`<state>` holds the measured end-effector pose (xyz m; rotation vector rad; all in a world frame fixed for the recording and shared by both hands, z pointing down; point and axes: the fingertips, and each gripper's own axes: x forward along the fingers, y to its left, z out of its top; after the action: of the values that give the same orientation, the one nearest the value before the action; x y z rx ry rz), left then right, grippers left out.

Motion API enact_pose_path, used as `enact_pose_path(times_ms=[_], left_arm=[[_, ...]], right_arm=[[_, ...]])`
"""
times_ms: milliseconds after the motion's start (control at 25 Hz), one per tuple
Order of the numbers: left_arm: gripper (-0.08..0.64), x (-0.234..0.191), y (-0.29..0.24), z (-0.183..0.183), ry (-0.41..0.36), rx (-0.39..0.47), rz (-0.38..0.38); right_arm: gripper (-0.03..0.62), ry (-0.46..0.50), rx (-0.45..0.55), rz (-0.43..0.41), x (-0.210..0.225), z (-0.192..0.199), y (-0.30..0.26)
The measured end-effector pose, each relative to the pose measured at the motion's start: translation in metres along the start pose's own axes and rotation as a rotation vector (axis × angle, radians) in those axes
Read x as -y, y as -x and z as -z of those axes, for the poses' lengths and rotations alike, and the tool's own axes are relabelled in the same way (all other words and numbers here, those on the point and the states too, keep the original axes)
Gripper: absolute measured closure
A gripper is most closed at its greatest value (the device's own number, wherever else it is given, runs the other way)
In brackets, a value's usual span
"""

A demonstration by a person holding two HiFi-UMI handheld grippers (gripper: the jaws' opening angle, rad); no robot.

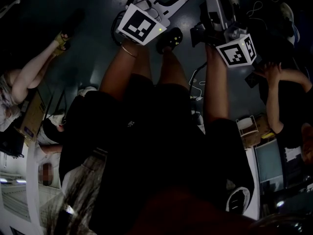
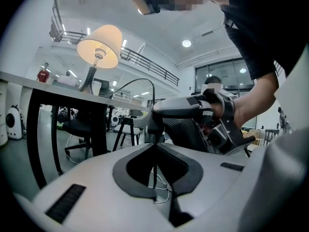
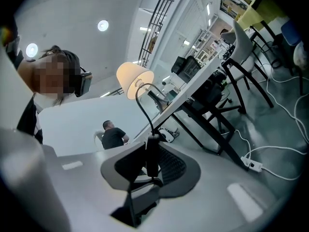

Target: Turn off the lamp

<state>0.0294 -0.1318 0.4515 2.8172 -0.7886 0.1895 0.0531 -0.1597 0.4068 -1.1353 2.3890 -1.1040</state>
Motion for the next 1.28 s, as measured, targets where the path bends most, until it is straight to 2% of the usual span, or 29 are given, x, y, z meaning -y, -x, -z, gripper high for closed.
enact_pose_path(times_ms=[1280], left_arm=[[0.54,0.0,-0.0023,0.0075,0.009,-0.032,0.007]], right_arm=[[0.528,-0.024,-0.01,0.023,0.0062,0.0029,0.0003]])
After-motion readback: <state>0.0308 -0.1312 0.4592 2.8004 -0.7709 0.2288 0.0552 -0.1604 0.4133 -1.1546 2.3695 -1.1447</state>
